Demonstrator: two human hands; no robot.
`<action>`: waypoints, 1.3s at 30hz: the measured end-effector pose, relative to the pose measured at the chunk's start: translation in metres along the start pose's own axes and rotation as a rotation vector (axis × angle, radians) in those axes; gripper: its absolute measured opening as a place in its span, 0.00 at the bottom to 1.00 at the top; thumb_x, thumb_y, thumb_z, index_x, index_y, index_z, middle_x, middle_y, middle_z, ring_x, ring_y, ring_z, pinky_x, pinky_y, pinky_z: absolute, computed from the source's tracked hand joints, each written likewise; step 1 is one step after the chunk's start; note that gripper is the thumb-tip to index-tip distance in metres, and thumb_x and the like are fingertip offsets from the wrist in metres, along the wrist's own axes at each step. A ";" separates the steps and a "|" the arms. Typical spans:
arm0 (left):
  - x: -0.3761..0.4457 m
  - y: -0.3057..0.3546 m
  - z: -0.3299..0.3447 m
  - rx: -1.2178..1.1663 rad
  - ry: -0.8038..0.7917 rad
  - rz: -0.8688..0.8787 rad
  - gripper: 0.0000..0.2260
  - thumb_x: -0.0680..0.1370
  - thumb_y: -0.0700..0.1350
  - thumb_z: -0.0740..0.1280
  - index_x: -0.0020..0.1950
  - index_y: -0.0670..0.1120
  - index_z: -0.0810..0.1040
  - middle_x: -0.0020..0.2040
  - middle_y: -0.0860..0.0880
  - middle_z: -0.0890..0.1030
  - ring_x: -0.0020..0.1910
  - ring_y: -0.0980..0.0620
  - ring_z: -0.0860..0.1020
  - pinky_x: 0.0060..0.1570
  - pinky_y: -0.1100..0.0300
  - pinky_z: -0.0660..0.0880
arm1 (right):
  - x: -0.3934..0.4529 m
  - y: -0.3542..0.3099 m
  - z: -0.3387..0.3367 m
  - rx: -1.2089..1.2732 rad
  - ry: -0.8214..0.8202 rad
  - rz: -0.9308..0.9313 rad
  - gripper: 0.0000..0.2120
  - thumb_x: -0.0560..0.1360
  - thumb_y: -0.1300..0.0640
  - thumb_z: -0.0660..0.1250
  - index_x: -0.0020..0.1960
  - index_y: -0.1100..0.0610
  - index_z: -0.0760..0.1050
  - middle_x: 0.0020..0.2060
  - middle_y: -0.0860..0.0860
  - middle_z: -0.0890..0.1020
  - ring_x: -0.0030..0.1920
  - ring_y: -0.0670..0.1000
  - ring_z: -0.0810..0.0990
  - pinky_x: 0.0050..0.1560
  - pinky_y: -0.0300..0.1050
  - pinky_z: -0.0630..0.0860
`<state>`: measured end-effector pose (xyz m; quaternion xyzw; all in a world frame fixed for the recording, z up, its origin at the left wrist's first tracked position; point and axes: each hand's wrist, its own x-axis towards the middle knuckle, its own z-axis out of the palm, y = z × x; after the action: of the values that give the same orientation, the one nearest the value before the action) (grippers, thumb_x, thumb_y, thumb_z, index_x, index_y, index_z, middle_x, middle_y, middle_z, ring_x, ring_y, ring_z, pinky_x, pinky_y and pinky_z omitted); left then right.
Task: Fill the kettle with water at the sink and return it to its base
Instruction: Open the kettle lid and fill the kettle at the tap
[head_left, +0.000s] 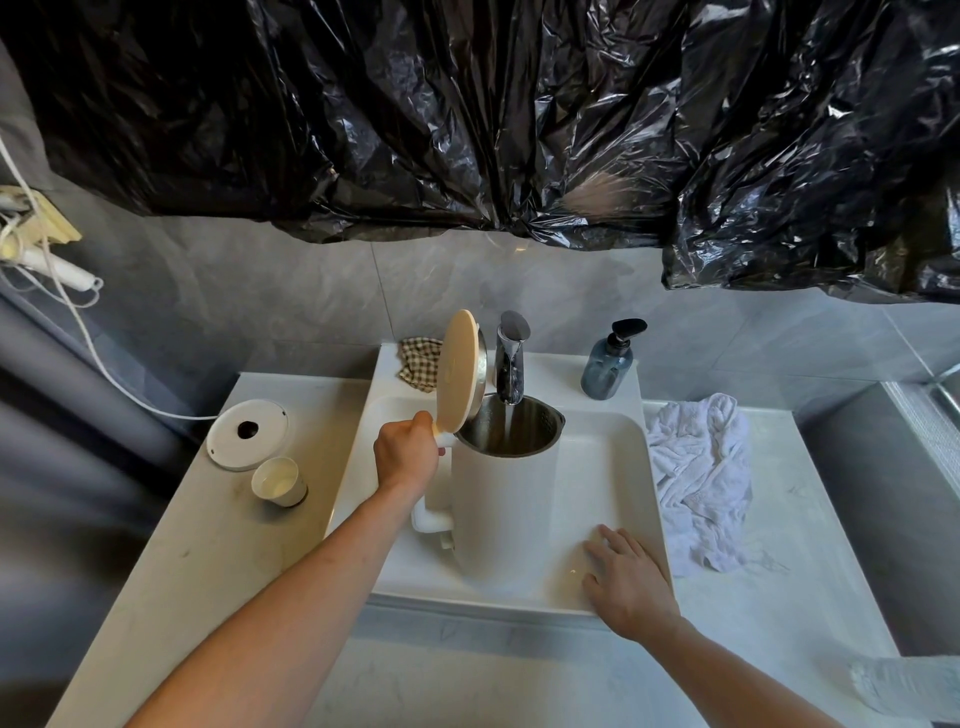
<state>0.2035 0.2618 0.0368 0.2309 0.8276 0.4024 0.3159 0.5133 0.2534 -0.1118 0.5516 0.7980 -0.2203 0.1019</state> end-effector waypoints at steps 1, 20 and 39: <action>0.000 0.000 0.000 -0.001 0.000 0.001 0.19 0.83 0.46 0.57 0.47 0.37 0.83 0.41 0.43 0.84 0.33 0.51 0.76 0.31 0.61 0.65 | 0.000 0.000 -0.001 0.003 0.000 0.000 0.23 0.74 0.46 0.57 0.67 0.47 0.74 0.79 0.51 0.66 0.79 0.55 0.62 0.78 0.51 0.61; -0.003 0.001 0.000 -0.015 -0.006 -0.011 0.19 0.82 0.46 0.57 0.47 0.36 0.83 0.41 0.42 0.85 0.33 0.51 0.76 0.31 0.61 0.64 | -0.003 -0.005 -0.006 0.033 -0.010 0.025 0.25 0.76 0.47 0.59 0.73 0.45 0.71 0.81 0.49 0.64 0.81 0.54 0.60 0.80 0.48 0.58; -0.004 -0.001 0.001 -0.019 -0.004 0.007 0.18 0.83 0.47 0.58 0.46 0.37 0.82 0.43 0.42 0.85 0.34 0.51 0.76 0.32 0.61 0.65 | -0.005 -0.006 -0.008 0.051 -0.017 0.031 0.24 0.77 0.47 0.59 0.73 0.46 0.71 0.81 0.49 0.63 0.81 0.54 0.59 0.79 0.48 0.58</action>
<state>0.2070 0.2589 0.0368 0.2318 0.8223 0.4108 0.3184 0.5101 0.2512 -0.1013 0.5645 0.7826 -0.2435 0.0981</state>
